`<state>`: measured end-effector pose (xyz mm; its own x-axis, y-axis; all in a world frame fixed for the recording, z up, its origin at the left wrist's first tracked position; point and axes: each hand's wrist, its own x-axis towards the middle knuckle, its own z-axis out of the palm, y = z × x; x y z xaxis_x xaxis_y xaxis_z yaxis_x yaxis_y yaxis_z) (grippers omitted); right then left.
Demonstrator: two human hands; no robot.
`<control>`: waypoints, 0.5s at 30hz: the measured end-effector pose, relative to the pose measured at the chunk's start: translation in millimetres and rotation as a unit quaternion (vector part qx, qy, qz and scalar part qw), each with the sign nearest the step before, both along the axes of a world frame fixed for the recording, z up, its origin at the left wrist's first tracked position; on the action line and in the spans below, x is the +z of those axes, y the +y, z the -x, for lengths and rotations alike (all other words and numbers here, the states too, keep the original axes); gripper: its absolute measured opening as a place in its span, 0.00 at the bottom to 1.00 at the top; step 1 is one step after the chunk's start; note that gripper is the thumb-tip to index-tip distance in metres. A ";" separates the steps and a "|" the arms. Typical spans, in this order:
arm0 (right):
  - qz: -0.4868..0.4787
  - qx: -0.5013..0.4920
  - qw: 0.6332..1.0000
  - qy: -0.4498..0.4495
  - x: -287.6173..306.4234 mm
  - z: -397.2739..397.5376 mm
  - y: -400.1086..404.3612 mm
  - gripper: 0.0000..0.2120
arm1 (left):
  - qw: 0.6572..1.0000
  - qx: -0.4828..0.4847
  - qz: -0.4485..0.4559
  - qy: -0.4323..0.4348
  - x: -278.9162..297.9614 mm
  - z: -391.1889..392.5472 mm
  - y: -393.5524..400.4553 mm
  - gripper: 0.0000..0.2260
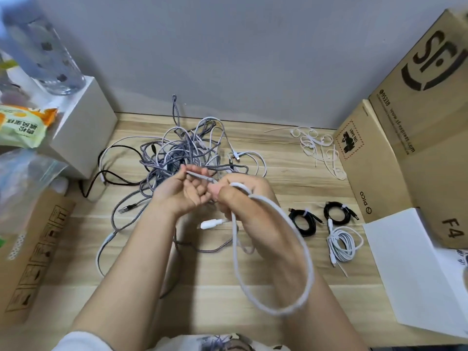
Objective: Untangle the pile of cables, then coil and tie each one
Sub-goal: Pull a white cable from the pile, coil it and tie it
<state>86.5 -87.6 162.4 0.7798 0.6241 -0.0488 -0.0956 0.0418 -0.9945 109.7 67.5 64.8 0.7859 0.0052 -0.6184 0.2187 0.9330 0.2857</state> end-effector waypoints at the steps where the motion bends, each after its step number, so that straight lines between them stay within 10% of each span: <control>1: -0.012 0.017 1.000 -0.021 10.6 2.6 -5.0 0.13 | 1.000 0.016 0.011 0.002 -0.4 -2.4 5.3 0.30; 8: -0.106 0.035 0.994 -0.005 19.9 -2.4 -11.8 0.12 | 0.998 0.056 -0.002 -0.002 -6.6 -11.4 17.0 0.26; 15: 0.105 -0.134 0.982 0.082 -39.5 -30.4 11.7 0.13 | 0.988 -0.063 -0.108 -0.090 1.3 -1.7 -7.4 0.23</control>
